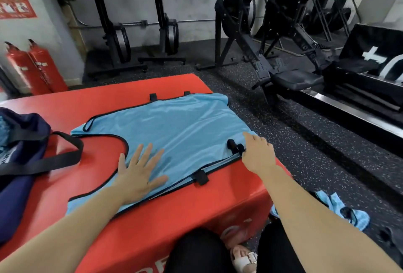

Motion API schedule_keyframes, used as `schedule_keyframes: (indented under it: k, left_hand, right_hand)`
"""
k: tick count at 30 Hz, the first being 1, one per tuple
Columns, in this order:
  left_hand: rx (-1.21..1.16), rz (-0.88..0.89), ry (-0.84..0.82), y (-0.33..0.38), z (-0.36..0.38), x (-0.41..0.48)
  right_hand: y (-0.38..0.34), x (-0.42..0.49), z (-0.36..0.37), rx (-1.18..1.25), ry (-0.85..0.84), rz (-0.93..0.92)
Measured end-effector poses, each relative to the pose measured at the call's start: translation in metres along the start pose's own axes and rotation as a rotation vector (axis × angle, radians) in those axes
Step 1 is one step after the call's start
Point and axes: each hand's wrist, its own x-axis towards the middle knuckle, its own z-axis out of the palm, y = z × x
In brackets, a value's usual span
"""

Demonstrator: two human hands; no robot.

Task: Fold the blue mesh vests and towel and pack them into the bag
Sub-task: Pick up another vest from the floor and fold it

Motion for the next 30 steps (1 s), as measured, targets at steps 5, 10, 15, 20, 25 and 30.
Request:
schedule_keyframes:
  k: [5, 10, 15, 20, 25, 30]
  left_hand:
    - [0.144, -0.027, -0.058, -0.043, -0.007, -0.015]
    - [0.293, -0.13, -0.113, -0.085, -0.017, -0.045]
    - [-0.003, -0.047, 0.179, -0.045, -0.022, -0.047]
    - [-0.316, 0.07, 0.322, 0.022, -0.009, -0.042]
    - [-0.341, -0.102, 0.284, 0.041, -0.009, -0.04]
    - [-0.294, -0.121, 0.21, 0.054, -0.017, -0.042]
  right_hand:
    - [-0.006, 0.0, 0.002, 0.041, -0.118, -0.103]
    - [-0.009, -0.02, 0.006, 0.124, -0.052, -0.245]
    - [0.011, -0.033, 0.008, 0.238, 0.054, -0.174]
    - [0.028, -0.031, 0.008, 0.189, 0.013, -0.11]
    - [0.039, -0.024, -0.001, 0.18, 0.002, -0.137]
    - [0.061, -0.026, -0.001, 0.194, 0.138, -0.132]
